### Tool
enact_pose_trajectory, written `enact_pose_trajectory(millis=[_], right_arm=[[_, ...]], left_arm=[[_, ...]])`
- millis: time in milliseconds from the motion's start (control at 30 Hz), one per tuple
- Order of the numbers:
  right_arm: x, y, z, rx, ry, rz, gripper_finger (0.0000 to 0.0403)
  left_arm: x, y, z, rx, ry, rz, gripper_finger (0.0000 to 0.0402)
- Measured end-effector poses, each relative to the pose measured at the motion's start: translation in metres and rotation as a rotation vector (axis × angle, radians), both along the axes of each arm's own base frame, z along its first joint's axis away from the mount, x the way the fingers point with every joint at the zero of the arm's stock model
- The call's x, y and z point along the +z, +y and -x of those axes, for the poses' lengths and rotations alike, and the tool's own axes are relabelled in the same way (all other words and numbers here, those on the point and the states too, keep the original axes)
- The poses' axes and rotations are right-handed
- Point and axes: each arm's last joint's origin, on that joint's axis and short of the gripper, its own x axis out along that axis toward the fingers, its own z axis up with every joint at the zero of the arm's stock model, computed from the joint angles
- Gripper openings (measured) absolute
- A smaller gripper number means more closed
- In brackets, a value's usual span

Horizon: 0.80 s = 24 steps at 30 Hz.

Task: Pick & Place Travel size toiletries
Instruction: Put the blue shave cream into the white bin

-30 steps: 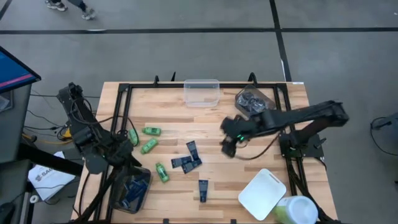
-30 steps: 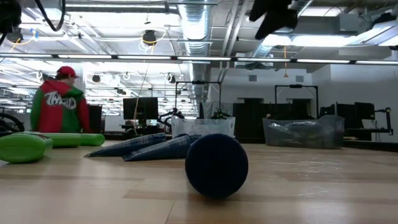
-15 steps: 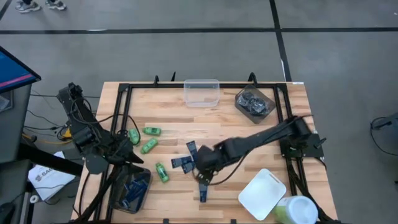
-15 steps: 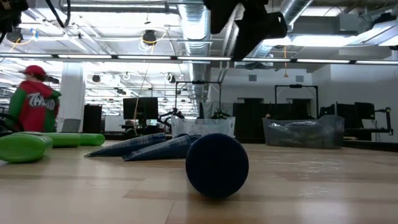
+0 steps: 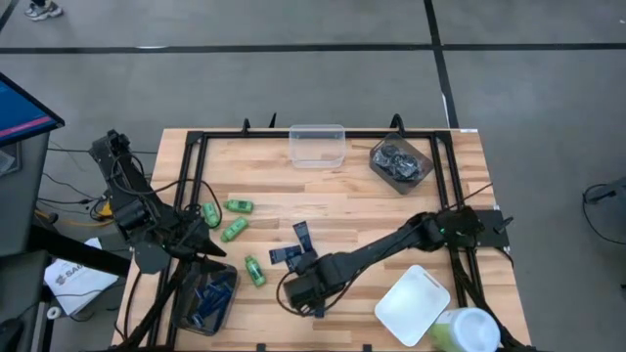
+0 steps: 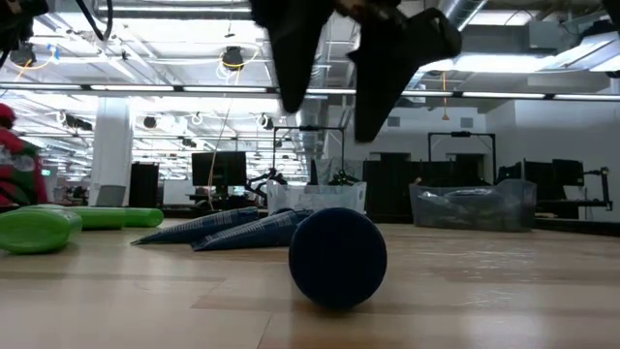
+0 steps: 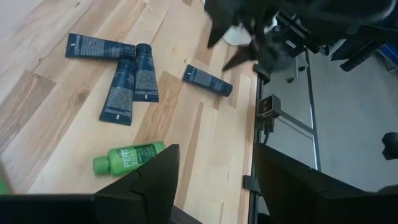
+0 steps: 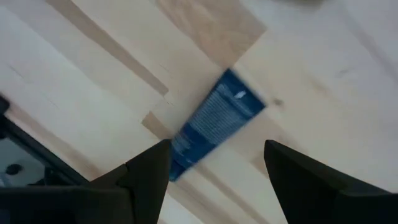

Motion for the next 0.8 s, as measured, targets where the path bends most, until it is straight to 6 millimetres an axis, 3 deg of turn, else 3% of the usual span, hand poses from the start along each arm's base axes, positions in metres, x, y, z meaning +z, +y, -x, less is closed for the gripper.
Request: enact_pose_trajectory(millis=[200,367,533,633,800], right_arm=[[-0.034,0.015,-0.011,-0.111,0.068,-0.030,0.0249],[-0.065,0.028,-0.017,-0.103,0.114,-0.110,0.0249],[-0.076,0.033,-0.017,-0.112,0.150,-0.159,0.0243],[-0.076,0.033,-0.016,-0.112,0.160,-0.154,0.0216],[-0.078,0.032,-0.015,-0.102,0.176,-0.140,0.0134]], left_arm=[[0.000,0.000,0.000,-0.005,0.002,0.001,0.0198],[0.001,-0.001,0.000,-0.007,-0.001,0.007,0.0197],[0.001,-0.001,0.000,-0.006,-0.004,0.011,0.0197],[0.001,-0.001,0.000,-0.006,-0.005,0.013,0.0197],[0.001,-0.001,0.000,-0.006,-0.006,0.014,0.0197]])
